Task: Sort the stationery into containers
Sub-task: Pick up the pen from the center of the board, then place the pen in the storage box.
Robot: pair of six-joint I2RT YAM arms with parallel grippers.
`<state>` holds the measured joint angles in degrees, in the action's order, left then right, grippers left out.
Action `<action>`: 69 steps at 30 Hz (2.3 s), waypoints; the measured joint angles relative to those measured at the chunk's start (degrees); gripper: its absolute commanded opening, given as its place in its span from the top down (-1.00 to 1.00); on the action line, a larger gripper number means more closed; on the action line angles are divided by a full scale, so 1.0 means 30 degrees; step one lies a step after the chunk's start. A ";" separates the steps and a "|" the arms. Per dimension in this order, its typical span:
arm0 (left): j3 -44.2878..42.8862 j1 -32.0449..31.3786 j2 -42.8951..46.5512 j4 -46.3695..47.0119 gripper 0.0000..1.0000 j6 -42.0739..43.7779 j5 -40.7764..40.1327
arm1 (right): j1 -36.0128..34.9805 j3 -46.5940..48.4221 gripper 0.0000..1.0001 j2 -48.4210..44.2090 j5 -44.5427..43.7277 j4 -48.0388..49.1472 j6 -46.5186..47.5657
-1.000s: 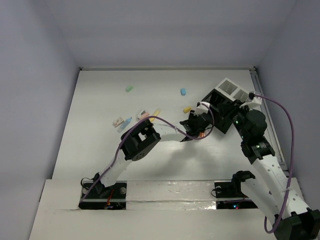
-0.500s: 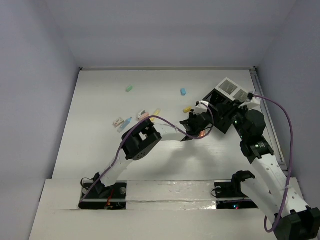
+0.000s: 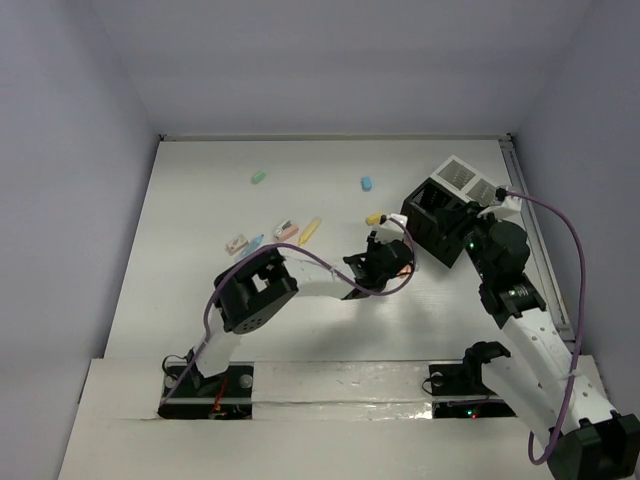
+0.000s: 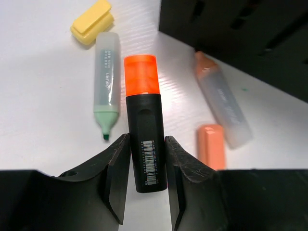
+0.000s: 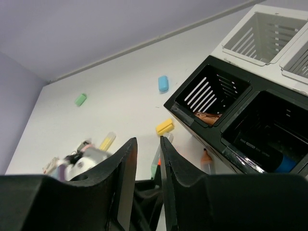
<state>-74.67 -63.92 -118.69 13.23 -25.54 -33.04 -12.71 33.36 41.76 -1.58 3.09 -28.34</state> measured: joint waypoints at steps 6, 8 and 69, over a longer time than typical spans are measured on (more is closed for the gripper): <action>0.1647 -0.1093 0.2958 0.0911 1.00 -0.0117 -0.0357 | 0.0000 -0.0051 0.36 -0.0306 -0.0605 -0.0036 -0.0022; 0.2171 -0.1311 0.3898 0.1173 1.00 -0.0175 -0.0495 | 0.0000 -0.0168 0.35 -0.0903 -0.0969 -0.0044 -0.0073; -1.1744 0.1137 -0.6426 0.6375 0.97 0.3694 1.0018 | 0.0000 -0.1129 0.33 -0.8939 -0.4932 -0.0648 -0.0503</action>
<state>-109.91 -60.51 -137.97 32.36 -14.46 -2.98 -12.71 29.98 14.94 -16.38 1.15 -29.85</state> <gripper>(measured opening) 0.278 0.338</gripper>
